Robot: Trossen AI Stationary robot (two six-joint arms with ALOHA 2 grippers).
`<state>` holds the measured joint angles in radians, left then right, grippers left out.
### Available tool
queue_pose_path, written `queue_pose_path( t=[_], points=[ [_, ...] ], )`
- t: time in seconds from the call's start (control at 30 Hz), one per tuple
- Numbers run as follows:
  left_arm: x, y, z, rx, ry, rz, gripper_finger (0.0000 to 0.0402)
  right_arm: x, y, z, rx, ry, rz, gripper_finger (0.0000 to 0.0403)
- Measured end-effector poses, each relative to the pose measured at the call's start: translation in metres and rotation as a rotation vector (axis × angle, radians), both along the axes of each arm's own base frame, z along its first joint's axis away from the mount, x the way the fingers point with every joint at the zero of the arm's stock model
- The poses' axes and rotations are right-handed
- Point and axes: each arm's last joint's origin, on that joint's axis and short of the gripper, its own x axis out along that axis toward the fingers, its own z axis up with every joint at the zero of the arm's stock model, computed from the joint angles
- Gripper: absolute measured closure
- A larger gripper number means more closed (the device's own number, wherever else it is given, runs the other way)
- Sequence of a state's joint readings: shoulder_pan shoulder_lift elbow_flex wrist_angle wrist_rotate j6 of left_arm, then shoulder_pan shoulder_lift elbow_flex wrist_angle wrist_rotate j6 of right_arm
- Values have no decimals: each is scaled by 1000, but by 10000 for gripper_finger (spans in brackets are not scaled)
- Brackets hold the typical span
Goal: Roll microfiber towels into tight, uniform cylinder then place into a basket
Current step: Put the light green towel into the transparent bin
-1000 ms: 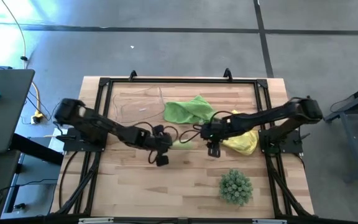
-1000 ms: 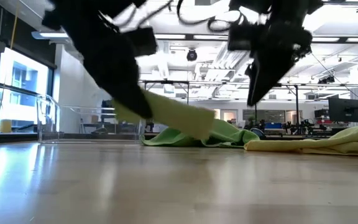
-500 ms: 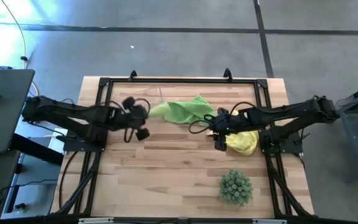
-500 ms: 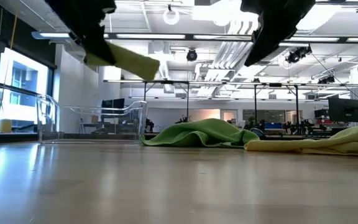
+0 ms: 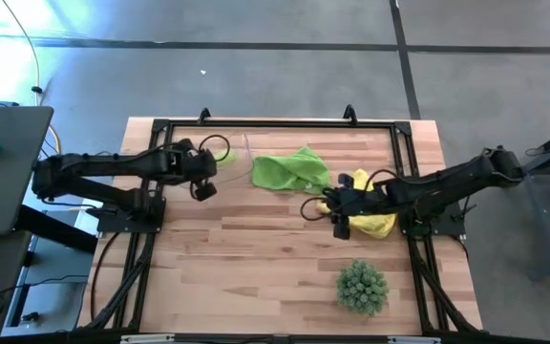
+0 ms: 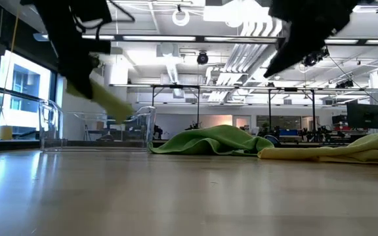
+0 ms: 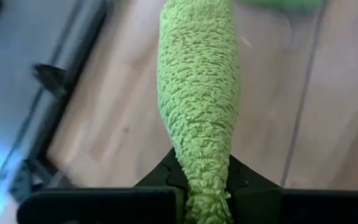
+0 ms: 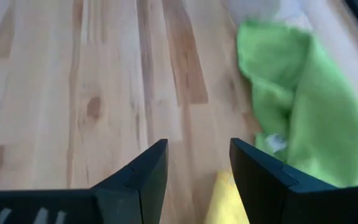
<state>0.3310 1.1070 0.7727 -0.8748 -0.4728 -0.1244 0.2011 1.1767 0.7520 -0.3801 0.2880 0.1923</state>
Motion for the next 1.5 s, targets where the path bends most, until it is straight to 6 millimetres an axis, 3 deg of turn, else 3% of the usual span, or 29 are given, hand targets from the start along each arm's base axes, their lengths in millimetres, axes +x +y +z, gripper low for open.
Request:
queue_pose_path(
  t=[0.17,0.53,0.8,1.0,1.2,1.5],
  points=[
    [8,10,-15,-91,-43,-123,387,-26,-4,-30,74,-117,-40,238],
    [21,33,-37,-177,-56,-208,387,-68,-16,-55,63,-435,-69,238],
    [24,42,-51,-256,-33,-250,387,-88,-22,-80,43,-496,-150,238],
    [26,42,-54,-271,-16,-287,383,-97,-24,-95,115,-509,-218,238],
    [26,42,-54,-288,-25,-318,382,-99,-25,-103,305,-504,-340,238],
    [25,42,-54,-293,-21,-322,381,-100,-25,-105,155,-443,-253,238]
  ],
)
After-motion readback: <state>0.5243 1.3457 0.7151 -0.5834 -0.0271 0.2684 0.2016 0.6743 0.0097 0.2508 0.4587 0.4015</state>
